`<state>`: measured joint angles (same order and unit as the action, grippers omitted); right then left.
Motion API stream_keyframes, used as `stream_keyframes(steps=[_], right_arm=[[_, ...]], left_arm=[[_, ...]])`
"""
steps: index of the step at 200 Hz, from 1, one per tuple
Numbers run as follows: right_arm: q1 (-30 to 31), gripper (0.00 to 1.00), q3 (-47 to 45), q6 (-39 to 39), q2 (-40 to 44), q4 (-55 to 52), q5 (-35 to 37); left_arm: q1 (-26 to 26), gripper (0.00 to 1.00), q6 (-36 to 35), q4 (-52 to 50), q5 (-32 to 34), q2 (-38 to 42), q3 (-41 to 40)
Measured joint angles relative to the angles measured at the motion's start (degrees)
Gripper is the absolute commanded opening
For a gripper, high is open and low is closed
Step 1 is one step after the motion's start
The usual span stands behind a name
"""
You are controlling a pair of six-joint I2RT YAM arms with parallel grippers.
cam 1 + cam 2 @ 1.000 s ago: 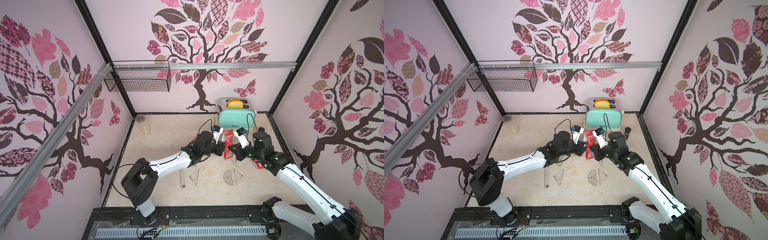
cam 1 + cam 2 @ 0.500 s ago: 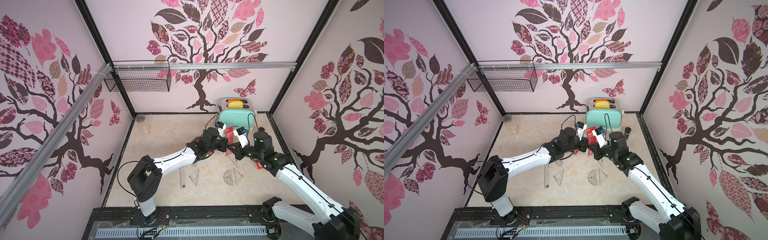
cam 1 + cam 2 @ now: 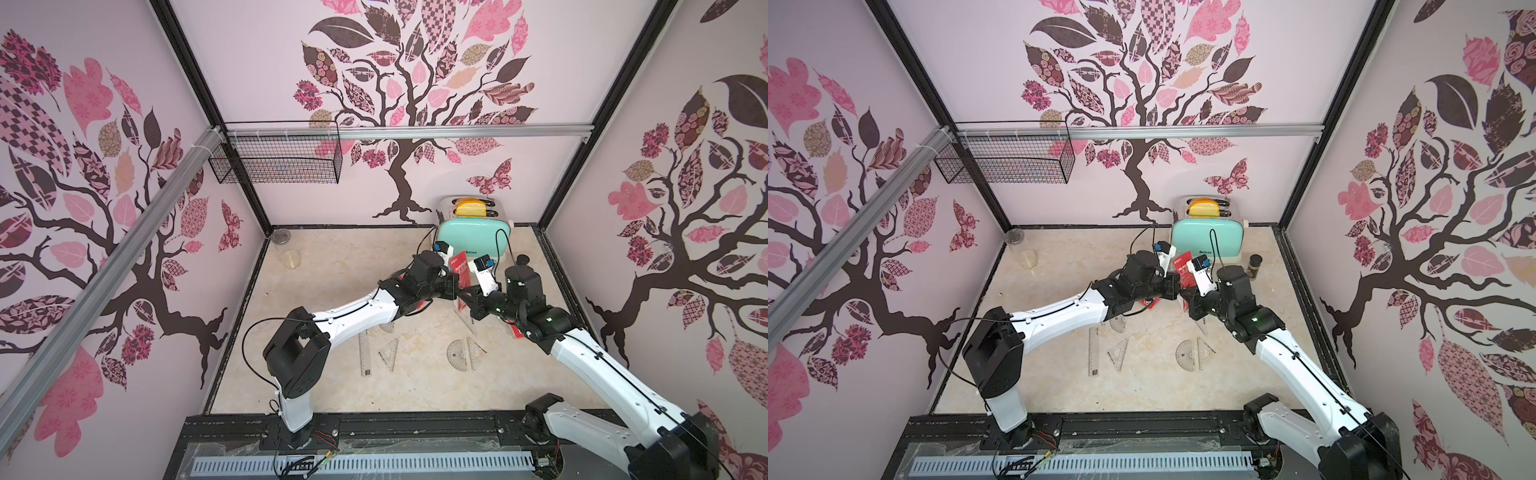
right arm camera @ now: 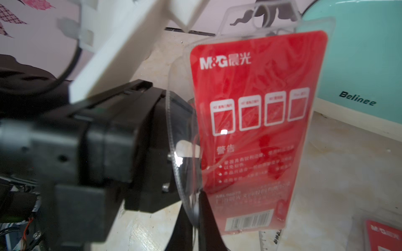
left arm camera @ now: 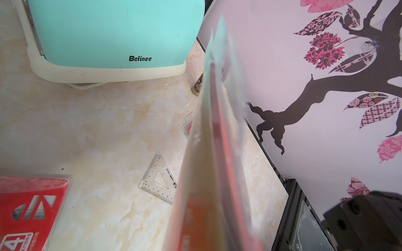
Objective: Open the ruler set and take out the ruler
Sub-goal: Take out the ruler from the ruler set bag, then place the ruler set bag in the ruler set bag.
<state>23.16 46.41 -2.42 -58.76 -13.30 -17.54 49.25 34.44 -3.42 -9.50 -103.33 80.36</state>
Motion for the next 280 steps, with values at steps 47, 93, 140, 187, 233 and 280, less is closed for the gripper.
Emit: stream_keyframes(steps=[47,93,140,187,233,280], right_arm=[[0.15,0.00,-0.37,0.20,-0.96,-1.09,4.11],[0.31,0.00,-1.01,-1.33,-1.01,-0.79,8.11],[0.31,0.00,0.85,-2.69,-1.64,-2.84,14.91],[0.31,0.00,5.68,-3.26,-2.58,-12.37,25.05],[-0.90,0.00,9.92,-4.31,-5.42,-23.04,38.23],[-9.27,0.03,8.61,-3.63,-7.56,-26.56,42.42]], left_arm=[[-0.33,0.00,-1.73,-4.48,-3.45,0.00,1.03],[0.28,0.00,-4.37,-7.43,-6.69,1.75,-3.58],[1.97,0.00,-6.82,-10.03,-8.26,5.60,-9.86],[-1.53,0.00,-7.48,-9.86,-8.92,15.91,-17.33],[-7.37,0.00,-6.80,-7.82,-10.95,21.16,-25.97],[-11.21,0.00,-4.39,-4.83,-15.56,21.97,-35.47]])
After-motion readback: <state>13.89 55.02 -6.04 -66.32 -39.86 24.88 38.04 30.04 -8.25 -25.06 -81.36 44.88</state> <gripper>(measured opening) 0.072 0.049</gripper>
